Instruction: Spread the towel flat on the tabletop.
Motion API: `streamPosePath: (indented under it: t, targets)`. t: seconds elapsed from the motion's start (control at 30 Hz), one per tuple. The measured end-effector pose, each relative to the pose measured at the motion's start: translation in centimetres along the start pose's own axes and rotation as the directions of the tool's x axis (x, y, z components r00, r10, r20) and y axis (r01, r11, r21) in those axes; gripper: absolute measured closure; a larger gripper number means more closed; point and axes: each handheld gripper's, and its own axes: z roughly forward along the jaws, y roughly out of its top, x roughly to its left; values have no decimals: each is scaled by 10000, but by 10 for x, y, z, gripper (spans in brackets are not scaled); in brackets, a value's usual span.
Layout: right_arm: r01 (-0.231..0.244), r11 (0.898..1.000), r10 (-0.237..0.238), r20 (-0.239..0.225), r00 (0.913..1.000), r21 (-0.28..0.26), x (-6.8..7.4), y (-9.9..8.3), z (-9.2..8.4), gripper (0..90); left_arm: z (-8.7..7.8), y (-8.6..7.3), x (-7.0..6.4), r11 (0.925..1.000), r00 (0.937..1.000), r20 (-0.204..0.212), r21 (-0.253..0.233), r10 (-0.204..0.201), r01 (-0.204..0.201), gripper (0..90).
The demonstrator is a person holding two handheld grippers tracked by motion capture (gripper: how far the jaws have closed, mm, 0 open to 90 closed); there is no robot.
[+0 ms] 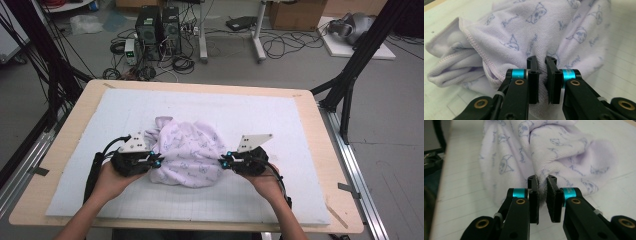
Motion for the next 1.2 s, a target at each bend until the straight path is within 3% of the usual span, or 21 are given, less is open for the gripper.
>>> streamPosePath:
  t: [0.13, 0.17, 0.2, 0.23, 0.3, 0.33, 0.37, 0.43, 0.53, 0.63, 0.7, 0.8, 0.93, 1.0, 1.07, 1.1, 1.2]
  targets:
    - [684, 9975, -674, -481, 9966, 185, 34, 4, -7, 822, -22, -16, -21, 9998, 9998, 55, -72, 188, -187, 817]
    - [764, 9968, -742, -840, 9937, 233, 49, 1, -6, 821, -26, -22, -26, 9998, 9998, 111, -36, 179, -178, 817]
    - [781, 9967, -753, -991, 9922, 241, 53, 0, -4, 820, -31, -33, -31, 9999, 9996, 236, 85, 145, -147, 816]
    - [781, 9967, -753, -991, 9922, 241, 53, 0, -4, 820, -31, -33, -31, 9999, 9996, 236, 85, 145, -147, 811]
    - [795, 9961, -730, -1482, 9863, 386, 61, -5, 4, 762, -34, -42, -33, 9998, 9992, 385, 199, 73, -80, 790]
    - [875, 9953, -799, -1554, 9846, 421, 63, -5, 7, 678, -36, -44, -33, 9999, 9990, 451, 171, -4, -4, 676]
    - [875, 9953, -799, -1554, 9846, 421, 63, -5, 7, 678, -38, -45, -32, 9999, 9992, 390, 126, -65, 60, 676]
    - [617, 9981, -615, -1163, 9913, -16, 51, -1, 2, 597, -42, -41, -27, 9997, 9995, 249, -105, -208, 211, 531]
    - [418, 9990, -428, -747, 9963, -142, 39, 2, 1, 565, -44, -28, -19, 9986, 9998, 75, -485, -197, 201, 492]
    - [215, 9998, -213, -332, 9992, 59, 22, 2, 12, 544, -31, -12, -8, 9979, 9999, 7, -620, -162, 163, 478]
    - [-16, 9976, 24, -109, 9999, 689, 10, -3, 32, 509, -16, -5, -3, 9987, 9999, 21, -487, -118, 119, 490]
    - [-177, 9936, 195, -150, 9997, 1117, 5, -7, 43, 492, 8, 0, 3, 10000, 9999, 103, 64, 60, -61, 513]
    - [-160, 9814, 218, -281, 9994, 1915, 4, -14, 56, 497, 32, -9, 9, 9968, 10000, 75, 793, -52, 46, 667]
    - [-154, 9801, 211, -269, 9994, 1980, 5, -14, 58, 538, 34, -17, 11, 9965, 9998, 143, 828, -156, 144, 784]
    - [33, 9776, 83, -540, 9985, 2105, 7, -15, 60, 662, 30, -23, 11, 9970, 9993, 170, 711, -331, 318, 858]
    - [82, 9771, 73, -717, 9974, 2126, 8, -14, 59, 824, 25, -27, 11, 9970, 9993, 75, 674, -373, 367, 871]
    - [356, 9737, -239, -546, 9982, 2250, 11, -13, 55, 869, 10, -34, 7, 9974, 9992, -170, 613, -363, 372, 873]
